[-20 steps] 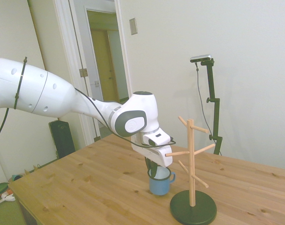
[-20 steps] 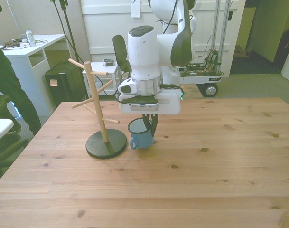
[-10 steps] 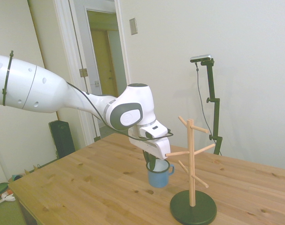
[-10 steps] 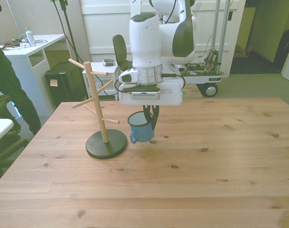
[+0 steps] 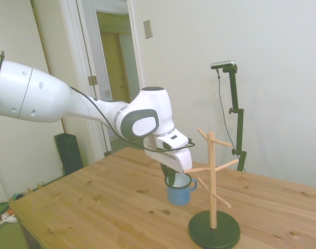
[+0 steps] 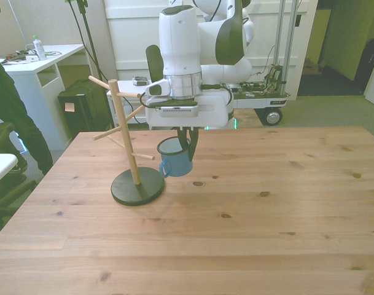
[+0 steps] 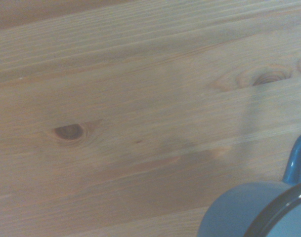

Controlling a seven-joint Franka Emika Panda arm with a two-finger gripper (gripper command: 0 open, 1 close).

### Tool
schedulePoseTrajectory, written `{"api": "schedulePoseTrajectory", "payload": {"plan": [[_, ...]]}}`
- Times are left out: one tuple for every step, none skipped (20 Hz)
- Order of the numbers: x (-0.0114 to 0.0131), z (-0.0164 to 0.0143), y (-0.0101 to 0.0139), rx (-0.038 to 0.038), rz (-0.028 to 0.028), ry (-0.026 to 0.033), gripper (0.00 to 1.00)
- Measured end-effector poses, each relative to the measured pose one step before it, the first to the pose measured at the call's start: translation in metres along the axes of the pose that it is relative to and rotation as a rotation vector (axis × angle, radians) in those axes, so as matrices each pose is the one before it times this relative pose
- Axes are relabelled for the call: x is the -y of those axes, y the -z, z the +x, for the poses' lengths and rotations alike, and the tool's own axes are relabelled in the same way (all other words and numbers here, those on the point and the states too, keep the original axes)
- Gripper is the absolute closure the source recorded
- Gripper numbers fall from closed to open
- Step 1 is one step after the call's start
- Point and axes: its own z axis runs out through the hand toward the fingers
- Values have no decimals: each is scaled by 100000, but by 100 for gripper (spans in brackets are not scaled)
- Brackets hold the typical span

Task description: Hang the mug

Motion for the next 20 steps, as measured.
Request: {"api": "schedulePoseTrajectory", "payload": {"plan": [[-108,104,191,-240,232,-55,100],[-70,71,169,-197,219,5,100],[-41,52,132,-174,165,-12,100],[-18,44,87,-122,106,-10,100],[5,35,68,-108,92,14,100],[11,46,75,-129,104,3,100],[-1,64,103,-169,138,-13,100],[-20,66,155,-222,201,-12,100],[-64,59,223,-272,272,-45,100],[-88,57,295,-332,348,-79,100],[-98,31,336,-228,297,-90,100],[-114,13,295,-132,213,-130,100],[-141,10,165,22,104,-196,100],[-183,-19,59,76,23,-189,100],[-195,21,4,79,-45,-239,100],[-229,28,3,103,-44,-249,100],[-220,-1,0,123,-31,-84,100],[-211,-9,13,112,-18,-168,100],[-176,-10,13,84,-16,-208,100],[-108,-1,9,64,16,-143,100]]}}
